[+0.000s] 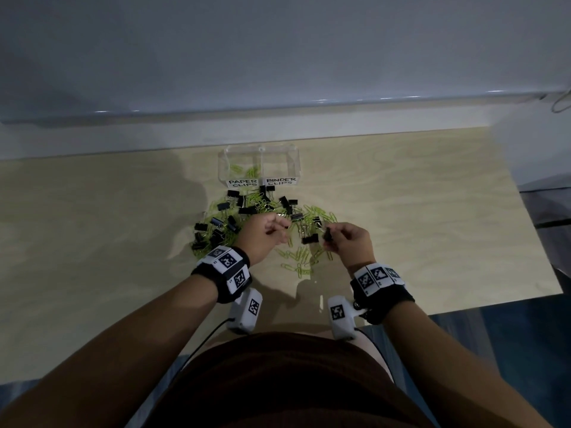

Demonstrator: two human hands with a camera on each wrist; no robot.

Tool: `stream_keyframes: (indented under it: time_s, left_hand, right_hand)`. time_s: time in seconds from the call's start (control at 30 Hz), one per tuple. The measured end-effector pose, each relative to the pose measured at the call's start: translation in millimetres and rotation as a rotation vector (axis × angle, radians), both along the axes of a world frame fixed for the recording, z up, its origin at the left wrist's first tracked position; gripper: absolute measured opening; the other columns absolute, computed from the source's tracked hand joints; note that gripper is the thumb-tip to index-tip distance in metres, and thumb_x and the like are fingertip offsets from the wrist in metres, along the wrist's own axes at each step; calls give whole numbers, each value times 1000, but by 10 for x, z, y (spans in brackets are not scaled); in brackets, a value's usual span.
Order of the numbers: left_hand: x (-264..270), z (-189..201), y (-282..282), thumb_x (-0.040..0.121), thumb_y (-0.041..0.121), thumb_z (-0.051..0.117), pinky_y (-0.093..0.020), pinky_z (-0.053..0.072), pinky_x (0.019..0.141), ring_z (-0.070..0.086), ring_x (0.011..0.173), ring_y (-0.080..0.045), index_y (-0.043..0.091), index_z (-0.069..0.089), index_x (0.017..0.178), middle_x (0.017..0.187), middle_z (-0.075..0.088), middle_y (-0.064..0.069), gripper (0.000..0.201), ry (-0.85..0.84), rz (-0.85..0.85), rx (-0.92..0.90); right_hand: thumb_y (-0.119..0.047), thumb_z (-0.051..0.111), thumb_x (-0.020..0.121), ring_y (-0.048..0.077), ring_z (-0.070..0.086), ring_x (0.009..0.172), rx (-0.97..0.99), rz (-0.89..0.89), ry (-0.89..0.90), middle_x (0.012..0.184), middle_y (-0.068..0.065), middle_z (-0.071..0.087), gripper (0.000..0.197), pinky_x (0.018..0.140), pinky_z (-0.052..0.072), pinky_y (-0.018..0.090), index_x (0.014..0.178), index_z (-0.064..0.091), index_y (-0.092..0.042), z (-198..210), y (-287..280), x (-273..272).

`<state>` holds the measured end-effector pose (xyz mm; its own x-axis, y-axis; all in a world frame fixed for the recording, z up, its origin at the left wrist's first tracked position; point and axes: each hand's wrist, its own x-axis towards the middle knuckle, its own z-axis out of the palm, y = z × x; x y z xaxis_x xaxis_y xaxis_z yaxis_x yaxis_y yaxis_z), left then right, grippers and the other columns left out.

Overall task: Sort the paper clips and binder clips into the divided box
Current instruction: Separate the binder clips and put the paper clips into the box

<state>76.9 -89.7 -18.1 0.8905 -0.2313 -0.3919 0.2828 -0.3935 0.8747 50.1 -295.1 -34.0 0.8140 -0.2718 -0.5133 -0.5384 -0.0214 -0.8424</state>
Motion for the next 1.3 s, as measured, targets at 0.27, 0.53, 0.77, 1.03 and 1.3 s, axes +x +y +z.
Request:
stream_keyframes:
  time_s: [0.27, 0.53, 0.77, 1.03, 1.3]
  left_hand:
    - [12, -169, 93, 89, 14, 50, -33, 49, 82, 52, 97, -18, 11, 67, 94, 101, 59, -1, 18, -293, -387, 592]
    - [14, -107, -564, 89, 27, 60, -23, 44, 77, 54, 94, -15, 12, 55, 119, 120, 45, -2, 34, -329, -549, 557]
    - [22, -137, -442, 86, 27, 64, -29, 49, 81, 58, 94, -19, 14, 60, 102, 107, 51, 0, 20, -242, -436, 469]
    - [3, -32, 337, 93, 16, 51, -14, 45, 64, 58, 76, -9, 17, 59, 105, 96, 60, 5, 14, -270, -73, 406]
    - [180, -99, 425, 91, 18, 52, -40, 40, 100, 45, 113, -22, 14, 62, 110, 116, 56, -2, 22, -487, -199, 713]
  right_hand:
    - [-8, 49, 88, 37, 60, 90, -775, 204, 50, 98, 22, 66, 20, 75, 48, 35, 96, 67, -3, -101, -656, 29]
    - [-5, 64, 78, 25, 59, 74, -804, 602, -254, 93, 9, 57, 15, 65, 53, 32, 91, 71, -9, -28, -195, 52]
    - [3, 77, 60, 30, 59, 61, -841, 817, -387, 65, 13, 61, 12, 51, 55, 35, 65, 69, -3, -47, 54, 123]
    - [-20, 64, 78, 20, 51, 77, -847, 774, -324, 90, 5, 56, 12, 64, 48, 29, 85, 64, -10, -201, 40, 37]
    - [-5, 69, 69, 24, 55, 76, -848, 758, -350, 89, 8, 57, 17, 63, 52, 31, 84, 63, -10, -151, 205, -20]
